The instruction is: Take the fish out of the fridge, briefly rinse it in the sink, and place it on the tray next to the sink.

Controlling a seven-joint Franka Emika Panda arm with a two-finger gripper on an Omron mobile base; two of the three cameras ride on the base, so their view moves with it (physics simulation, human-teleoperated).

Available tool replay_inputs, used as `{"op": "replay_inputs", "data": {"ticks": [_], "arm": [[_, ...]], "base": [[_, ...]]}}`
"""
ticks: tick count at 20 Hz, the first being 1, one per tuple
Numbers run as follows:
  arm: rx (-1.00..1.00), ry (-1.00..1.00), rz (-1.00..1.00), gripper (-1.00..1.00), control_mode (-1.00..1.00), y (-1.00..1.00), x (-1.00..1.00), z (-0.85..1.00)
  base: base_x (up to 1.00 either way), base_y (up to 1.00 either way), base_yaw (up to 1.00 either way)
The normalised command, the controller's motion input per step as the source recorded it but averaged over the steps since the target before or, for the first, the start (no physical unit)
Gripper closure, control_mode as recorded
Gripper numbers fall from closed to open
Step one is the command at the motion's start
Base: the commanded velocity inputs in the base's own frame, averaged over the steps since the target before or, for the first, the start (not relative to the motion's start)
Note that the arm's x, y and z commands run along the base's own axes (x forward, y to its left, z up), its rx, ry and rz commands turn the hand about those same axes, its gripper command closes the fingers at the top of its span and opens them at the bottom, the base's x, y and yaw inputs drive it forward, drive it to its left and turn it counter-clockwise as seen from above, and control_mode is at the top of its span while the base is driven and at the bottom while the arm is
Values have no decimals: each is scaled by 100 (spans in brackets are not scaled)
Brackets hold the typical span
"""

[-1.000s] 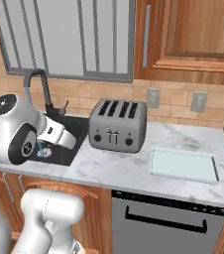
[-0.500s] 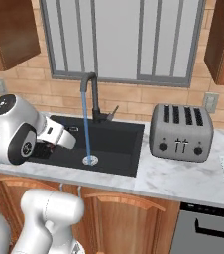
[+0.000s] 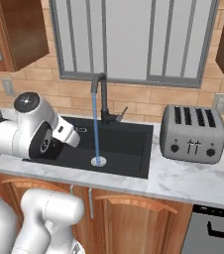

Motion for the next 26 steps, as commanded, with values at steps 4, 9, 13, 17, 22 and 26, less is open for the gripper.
{"op": "replay_inputs", "data": {"ticks": [4, 9, 13, 17, 22, 26], "arm": [[40, 21, 17, 100, -100, -34, 84, -2], [9, 35, 5, 100, -100, -35, 75, -16], [2, 26, 7, 100, -100, -30, 54, -31], [0, 23, 8, 100, -100, -3, 59, -40], [2, 13, 10, 100, -100, -7, 44, -52], [20, -4, 5, 100, -100, -11, 15, -17]], "base": [[0, 0, 0], [0, 0, 0], [0, 0, 0], [0, 0, 0], [0, 0, 0], [0, 0, 0]]}}
